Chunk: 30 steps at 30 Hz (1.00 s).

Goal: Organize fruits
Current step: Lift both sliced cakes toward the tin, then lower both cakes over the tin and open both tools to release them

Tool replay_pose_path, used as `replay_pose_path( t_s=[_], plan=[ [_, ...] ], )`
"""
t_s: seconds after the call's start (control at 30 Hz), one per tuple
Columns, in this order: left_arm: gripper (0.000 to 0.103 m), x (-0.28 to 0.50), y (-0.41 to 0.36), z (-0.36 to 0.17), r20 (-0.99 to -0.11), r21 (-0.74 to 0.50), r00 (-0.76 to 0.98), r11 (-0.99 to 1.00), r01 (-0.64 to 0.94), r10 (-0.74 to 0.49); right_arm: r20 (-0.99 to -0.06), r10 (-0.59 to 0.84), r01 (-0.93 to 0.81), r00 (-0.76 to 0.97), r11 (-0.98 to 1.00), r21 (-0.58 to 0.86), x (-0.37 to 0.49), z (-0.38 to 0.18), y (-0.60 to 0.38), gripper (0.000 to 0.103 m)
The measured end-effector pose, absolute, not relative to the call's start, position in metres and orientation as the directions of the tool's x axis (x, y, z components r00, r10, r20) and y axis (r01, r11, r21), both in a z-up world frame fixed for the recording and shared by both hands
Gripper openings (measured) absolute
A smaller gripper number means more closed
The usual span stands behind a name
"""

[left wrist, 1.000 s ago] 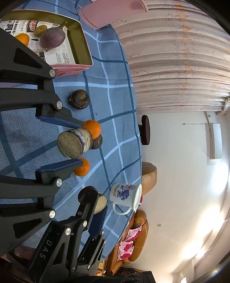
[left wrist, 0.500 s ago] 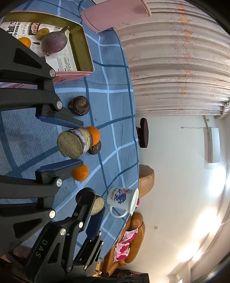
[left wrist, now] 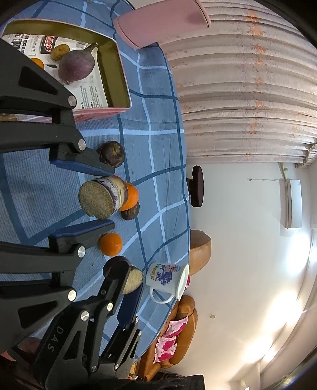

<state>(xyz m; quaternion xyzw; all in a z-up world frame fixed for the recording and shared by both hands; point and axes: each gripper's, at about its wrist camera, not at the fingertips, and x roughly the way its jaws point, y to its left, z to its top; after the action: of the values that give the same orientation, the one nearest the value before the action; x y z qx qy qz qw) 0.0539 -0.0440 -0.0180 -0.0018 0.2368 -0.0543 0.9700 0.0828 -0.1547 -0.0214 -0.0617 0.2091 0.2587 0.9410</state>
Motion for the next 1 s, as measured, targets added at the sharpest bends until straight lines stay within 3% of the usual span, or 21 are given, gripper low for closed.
replay_pose_path(
  t_s=[0.5, 1.0],
  plan=[
    [0.039, 0.042, -0.011, -0.009, -0.446, -0.053, 0.893, 0.997, 0.051, -0.07, -0.429, 0.539, -0.592, 0.725, 0.806, 0.012, 0.08, -0.012, -0.116, 0.037],
    [0.039, 0.017, 0.062, -0.009, -0.458, -0.062, 0.886, 0.992, -0.109, 0.069, -0.437, 0.662, -0.724, 0.609, 0.689, 0.033, 0.068, 0.0, -0.037, 0.037]
  ],
)
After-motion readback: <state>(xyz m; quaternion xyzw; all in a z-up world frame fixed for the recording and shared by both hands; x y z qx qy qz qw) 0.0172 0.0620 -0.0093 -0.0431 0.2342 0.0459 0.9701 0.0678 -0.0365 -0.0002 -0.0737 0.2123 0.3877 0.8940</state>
